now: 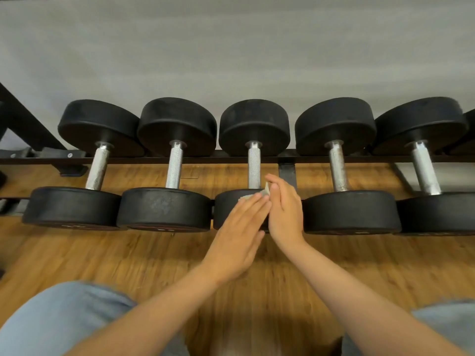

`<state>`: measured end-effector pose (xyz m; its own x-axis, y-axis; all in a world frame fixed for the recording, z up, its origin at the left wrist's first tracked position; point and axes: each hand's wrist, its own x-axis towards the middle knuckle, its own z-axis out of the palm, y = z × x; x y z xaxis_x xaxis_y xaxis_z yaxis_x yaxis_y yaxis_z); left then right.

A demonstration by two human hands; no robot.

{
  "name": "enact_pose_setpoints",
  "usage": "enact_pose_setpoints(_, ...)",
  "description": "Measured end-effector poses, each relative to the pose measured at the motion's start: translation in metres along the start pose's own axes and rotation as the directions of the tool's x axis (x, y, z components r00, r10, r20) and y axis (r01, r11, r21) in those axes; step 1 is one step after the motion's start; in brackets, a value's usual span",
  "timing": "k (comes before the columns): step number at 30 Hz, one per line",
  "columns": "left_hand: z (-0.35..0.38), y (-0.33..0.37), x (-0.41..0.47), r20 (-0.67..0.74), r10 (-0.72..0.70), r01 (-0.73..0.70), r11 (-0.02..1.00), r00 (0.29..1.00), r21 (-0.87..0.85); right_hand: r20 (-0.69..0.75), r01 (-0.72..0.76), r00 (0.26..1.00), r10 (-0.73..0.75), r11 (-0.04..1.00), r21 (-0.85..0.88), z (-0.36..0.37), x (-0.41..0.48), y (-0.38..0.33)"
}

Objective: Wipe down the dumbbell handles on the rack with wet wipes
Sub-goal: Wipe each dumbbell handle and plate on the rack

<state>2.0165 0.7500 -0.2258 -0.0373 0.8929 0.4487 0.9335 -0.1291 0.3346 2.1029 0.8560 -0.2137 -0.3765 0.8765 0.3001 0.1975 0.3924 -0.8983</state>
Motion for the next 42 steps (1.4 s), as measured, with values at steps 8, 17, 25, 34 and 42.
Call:
enact_pose_setpoints(8,0.008,0.019,-0.016,0.054,-0.103,0.092,0.980,0.993,0.178,0.006,-0.006,1.000,0.006,0.998,0.063,-0.002,0.000,0.004)
enact_pose_setpoints(17,0.012,0.032,-0.019,0.025,-0.244,0.238,0.960,0.969,0.144,-0.006,0.030,1.000,-0.030,0.998,0.062,-0.002,0.000,0.009)
enact_pose_setpoints(25,0.013,0.020,-0.020,-0.087,-0.410,0.411,0.912,0.908,-0.008,0.030,0.035,0.999,-0.036,0.999,0.021,-0.003,0.001,0.009)
enact_pose_setpoints(34,0.020,-0.001,-0.030,-0.109,-0.604,0.541,0.769,0.790,-0.341,0.012,0.059,0.998,-0.059,0.998,-0.012,-0.002,0.001,0.009)
enact_pose_setpoints(42,0.021,-0.002,-0.025,-0.110,-0.657,0.562,0.709,0.746,-0.426,0.036,0.063,0.997,-0.061,0.997,-0.045,-0.001,0.002,0.009)
